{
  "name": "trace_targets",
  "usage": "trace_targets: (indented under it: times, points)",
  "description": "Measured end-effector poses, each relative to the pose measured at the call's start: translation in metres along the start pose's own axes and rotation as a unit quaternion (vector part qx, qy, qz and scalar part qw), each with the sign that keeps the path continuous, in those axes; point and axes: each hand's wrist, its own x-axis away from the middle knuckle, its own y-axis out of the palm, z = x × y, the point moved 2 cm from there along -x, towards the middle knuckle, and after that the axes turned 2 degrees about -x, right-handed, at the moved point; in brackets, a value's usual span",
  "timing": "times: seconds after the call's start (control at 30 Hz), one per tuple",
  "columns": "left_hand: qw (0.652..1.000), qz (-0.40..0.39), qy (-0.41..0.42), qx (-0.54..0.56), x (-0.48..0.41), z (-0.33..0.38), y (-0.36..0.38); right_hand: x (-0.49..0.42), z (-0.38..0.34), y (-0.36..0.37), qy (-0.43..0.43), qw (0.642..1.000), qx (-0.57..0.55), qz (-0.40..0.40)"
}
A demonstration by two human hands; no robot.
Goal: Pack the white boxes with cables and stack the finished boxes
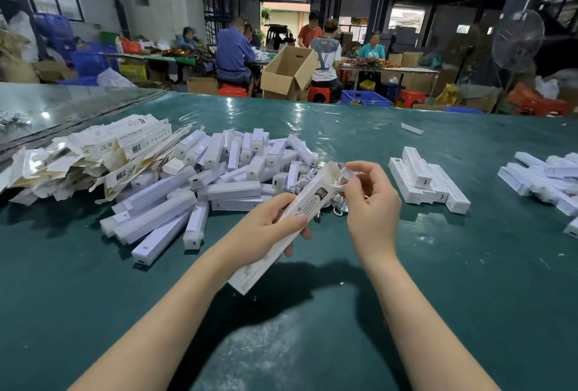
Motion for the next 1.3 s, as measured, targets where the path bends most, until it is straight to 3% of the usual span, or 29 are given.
trace_targets:
  times: [0.23,0.53,0.67,0.87,1.07,1.23,1.3]
  points:
    - [1.0,0.01,-0.004,-0.012,0.0,-0.001,0.002,-0.01,0.005,-0.005,0.073,0.997,-0.001,-0.03]
    - [0.998,0.021,-0.005,-0.065,0.0,-0.001,0.002,-0.013,0.007,-0.005,0.051,0.991,-0.02,-0.124]
    - [0.996,0.008,0.0,-0.085,0.0,0.0,0.004,-0.012,0.012,-0.008,0.08,0.988,-0.065,-0.118]
    - [0.998,-0.002,0.003,-0.066,0.0,0.002,0.008,-0.011,0.01,-0.008,0.046,0.993,0.01,-0.106]
    - [0.998,-0.009,0.0,-0.059,0.0,0.004,0.009,-0.012,0.01,-0.011,0.098,0.984,-0.033,-0.143]
    - [0.998,0.006,-0.007,-0.068,0.0,0.006,0.011,-0.001,0.009,-0.003,0.003,0.996,0.072,-0.052]
    - [0.997,0.017,-0.012,-0.07,0.0,0.006,0.01,0.002,0.01,0.001,-0.016,0.996,0.071,-0.055]
